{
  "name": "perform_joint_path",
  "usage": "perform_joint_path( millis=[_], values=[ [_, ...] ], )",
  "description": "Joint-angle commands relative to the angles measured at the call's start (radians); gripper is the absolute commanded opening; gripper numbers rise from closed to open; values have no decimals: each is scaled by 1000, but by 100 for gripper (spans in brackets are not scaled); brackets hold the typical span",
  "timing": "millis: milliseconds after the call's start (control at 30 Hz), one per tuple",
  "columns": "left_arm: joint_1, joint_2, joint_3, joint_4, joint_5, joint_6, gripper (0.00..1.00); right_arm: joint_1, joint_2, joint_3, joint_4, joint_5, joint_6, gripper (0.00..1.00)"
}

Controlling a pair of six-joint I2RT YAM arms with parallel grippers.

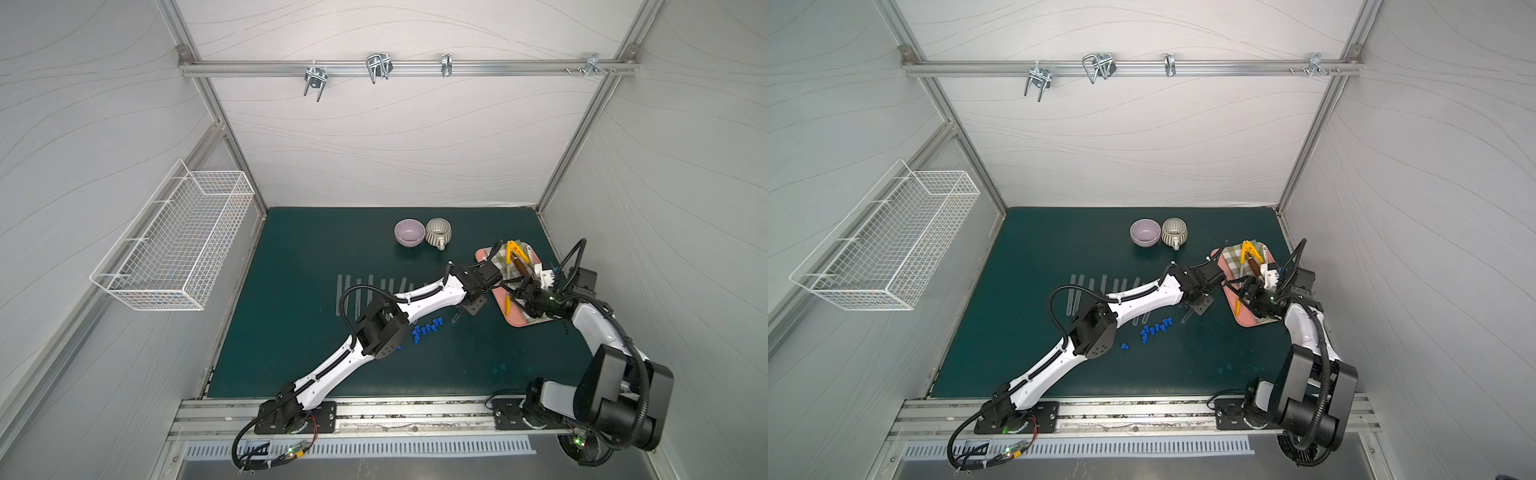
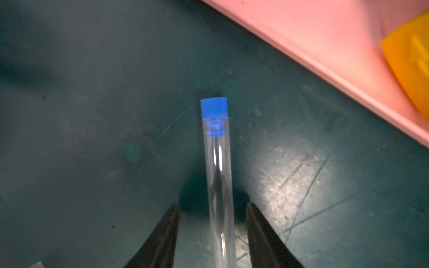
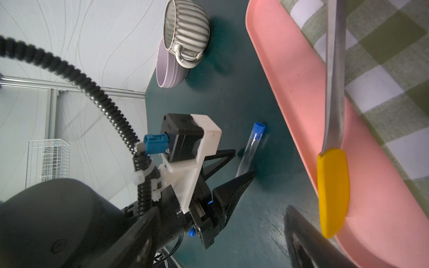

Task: Remove stoppers from test tubes
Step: Pick up the test tube at the center of the board.

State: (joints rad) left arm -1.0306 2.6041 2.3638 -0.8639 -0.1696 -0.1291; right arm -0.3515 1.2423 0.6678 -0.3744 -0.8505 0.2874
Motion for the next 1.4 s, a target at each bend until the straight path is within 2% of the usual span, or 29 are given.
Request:
perform_joint_path(
  millis=[0, 133, 300, 600, 833, 967, 1067, 1233, 1367],
  values=[
    [-5, 45, 34, -30, -12, 10, 44, -9, -23, -7, -5, -13, -24, 83],
    [-5, 44, 36, -31, 14, 1, 31, -12, -26, -8, -6, -13, -24, 82],
    [3, 40, 40, -41, 44, -5, 27, -15, -36, -8, -8, -13, -24, 82],
    [34, -10, 40, -48, 88, -28, 8, -18, -40, -11, -9, -19, -19, 82],
    [84, -125, 21, -49, 138, -17, 3, -20, -46, -11, -4, -30, -15, 82],
    [115, -277, -138, 44, 194, 6, 2, -18, -37, -25, 37, -59, 19, 83],
    [120, -400, -269, 86, 185, 58, 2, 1, -34, -21, 41, -68, 17, 83],
    [131, -596, -478, 106, 155, 119, 2, 93, -9, 12, 39, -66, 27, 83],
    [149, -779, -724, 190, 171, 162, 2, 214, 37, 62, 30, -74, 15, 81]
  ],
)
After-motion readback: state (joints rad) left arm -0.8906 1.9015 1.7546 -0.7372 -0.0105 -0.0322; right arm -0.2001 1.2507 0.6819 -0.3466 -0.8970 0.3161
